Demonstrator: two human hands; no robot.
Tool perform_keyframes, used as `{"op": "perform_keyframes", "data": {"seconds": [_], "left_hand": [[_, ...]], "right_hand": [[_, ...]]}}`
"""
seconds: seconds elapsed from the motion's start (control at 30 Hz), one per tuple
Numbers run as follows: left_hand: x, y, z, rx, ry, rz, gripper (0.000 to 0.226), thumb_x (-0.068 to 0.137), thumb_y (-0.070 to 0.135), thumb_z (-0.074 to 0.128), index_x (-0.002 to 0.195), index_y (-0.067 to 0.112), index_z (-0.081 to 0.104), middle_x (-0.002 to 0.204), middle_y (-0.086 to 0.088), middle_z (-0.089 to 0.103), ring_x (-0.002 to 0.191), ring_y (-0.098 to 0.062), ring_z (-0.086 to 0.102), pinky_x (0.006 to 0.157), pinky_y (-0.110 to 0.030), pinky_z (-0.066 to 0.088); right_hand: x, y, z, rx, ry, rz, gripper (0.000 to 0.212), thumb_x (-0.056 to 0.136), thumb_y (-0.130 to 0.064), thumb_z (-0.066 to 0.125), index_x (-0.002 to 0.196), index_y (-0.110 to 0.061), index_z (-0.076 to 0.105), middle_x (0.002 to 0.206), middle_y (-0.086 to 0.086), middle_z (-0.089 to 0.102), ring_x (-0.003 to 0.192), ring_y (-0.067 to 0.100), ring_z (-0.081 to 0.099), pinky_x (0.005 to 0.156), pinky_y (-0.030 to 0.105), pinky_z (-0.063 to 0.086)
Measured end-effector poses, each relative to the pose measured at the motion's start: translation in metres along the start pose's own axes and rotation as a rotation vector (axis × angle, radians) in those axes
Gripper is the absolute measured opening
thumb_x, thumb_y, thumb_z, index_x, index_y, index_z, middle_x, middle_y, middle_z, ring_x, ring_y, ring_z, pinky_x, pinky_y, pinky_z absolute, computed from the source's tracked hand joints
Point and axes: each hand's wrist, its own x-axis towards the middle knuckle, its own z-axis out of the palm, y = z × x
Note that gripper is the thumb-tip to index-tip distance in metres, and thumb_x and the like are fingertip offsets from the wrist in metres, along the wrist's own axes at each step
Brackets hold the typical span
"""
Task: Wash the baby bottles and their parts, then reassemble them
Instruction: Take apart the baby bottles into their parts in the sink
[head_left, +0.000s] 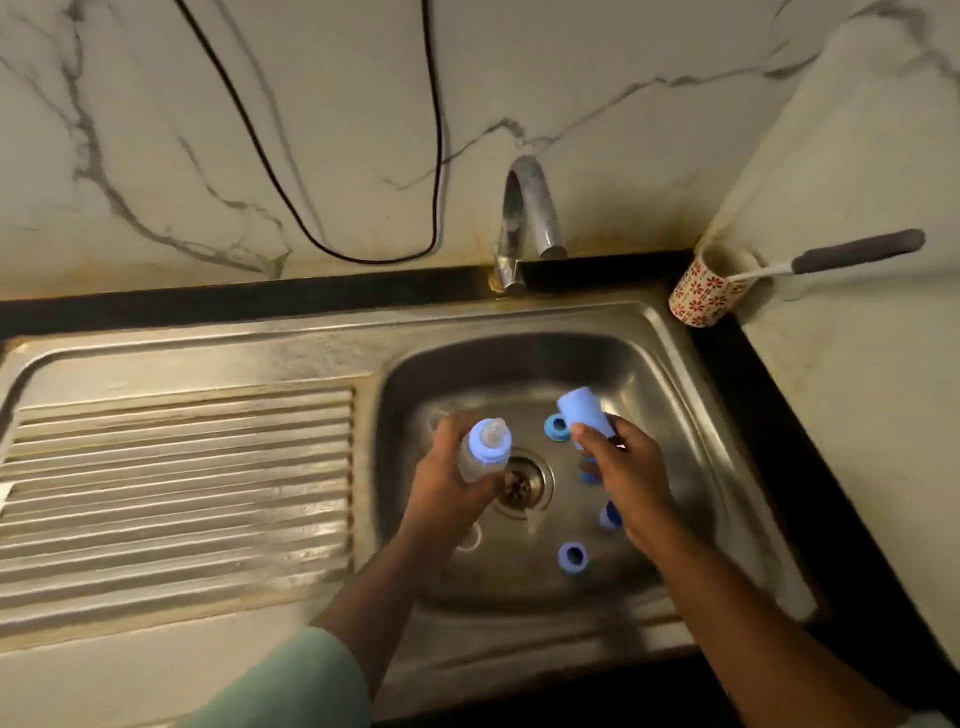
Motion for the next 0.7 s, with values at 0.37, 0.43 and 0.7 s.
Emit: {"op": "perform_keyframes", "data": {"seconds": [0.37,0.43,0.7], "left_hand": [[0.056,-0.029,0.034,0.06,0.116,-0.194,0.063,0.073,0.015,0.087,0.122,0.042,0.058,0.111,0.02,0.068,0.104,0.005,0.063,0.08,-0.01,0.049],[0.061,-0.031,0.036,0.072,0.118,-0.207,0.064,0.072,0.017,0.088,0.126,0.036,0.06,0.114,0.018,0.068,0.107,0.002,0.063,0.087,-0.016,0.05],[0.05,-0.022,0.027,0.377,0.173,-0.201,0.065,0.072,0.037,0.085,0.127,0.037,0.051,0.12,0.015,0.061,0.111,-0.017,0.054,0.093,-0.041,0.043]], "right_hand": [[0.177,0.048,0.066,-1.27,-0.497,-0.559,0.026,0.084,-0.017,0.054,0.11,-0.016,0.057,0.116,0.008,0.052,0.109,0.03,0.046,0.088,0.038,0.04],[0.186,0.056,0.076,-1.352,-0.542,-0.577,0.022,0.09,-0.021,0.047,0.11,-0.017,0.056,0.118,0.01,0.05,0.111,0.031,0.044,0.088,0.04,0.038],[0.169,0.04,0.06,-1.081,-0.384,-0.423,0.068,0.083,-0.038,0.069,0.144,-0.03,0.039,0.143,0.003,0.041,0.121,0.023,0.045,0.099,0.038,0.039]]}}
